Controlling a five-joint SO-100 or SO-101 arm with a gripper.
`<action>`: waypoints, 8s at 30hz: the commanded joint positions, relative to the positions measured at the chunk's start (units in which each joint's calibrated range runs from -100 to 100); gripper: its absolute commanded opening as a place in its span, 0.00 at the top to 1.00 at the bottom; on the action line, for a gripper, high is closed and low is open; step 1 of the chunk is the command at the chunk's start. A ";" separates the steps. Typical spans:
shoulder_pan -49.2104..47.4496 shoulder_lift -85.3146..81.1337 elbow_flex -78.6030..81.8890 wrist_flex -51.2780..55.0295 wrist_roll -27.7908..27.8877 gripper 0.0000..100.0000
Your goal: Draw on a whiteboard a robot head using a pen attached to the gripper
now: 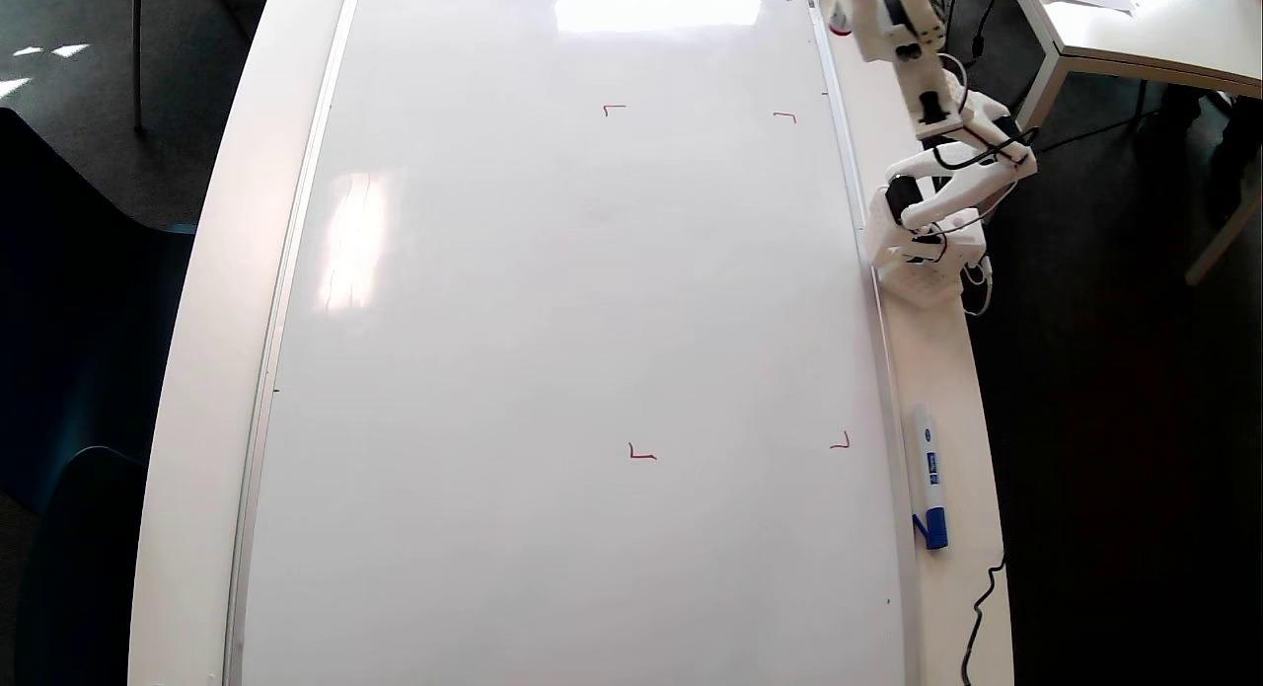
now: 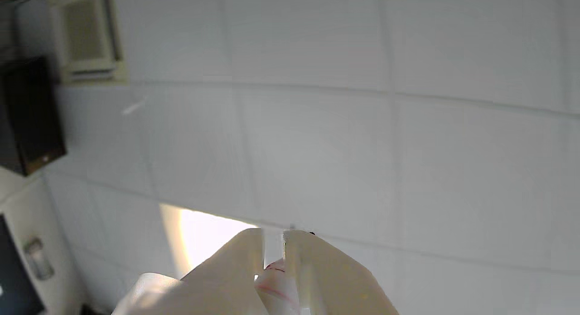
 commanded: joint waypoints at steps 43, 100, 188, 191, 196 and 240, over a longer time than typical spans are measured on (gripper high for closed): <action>-3.64 48.36 -47.08 112.58 -9.69 0.99; -12.04 84.42 -63.79 118.40 -25.19 0.99; -2.98 60.02 -18.03 113.01 -27.23 0.99; 1.37 60.02 -16.49 113.01 -27.23 0.99; 7.56 60.02 -14.22 113.01 -27.17 0.99; 27.96 75.87 -37.91 104.84 -16.56 0.99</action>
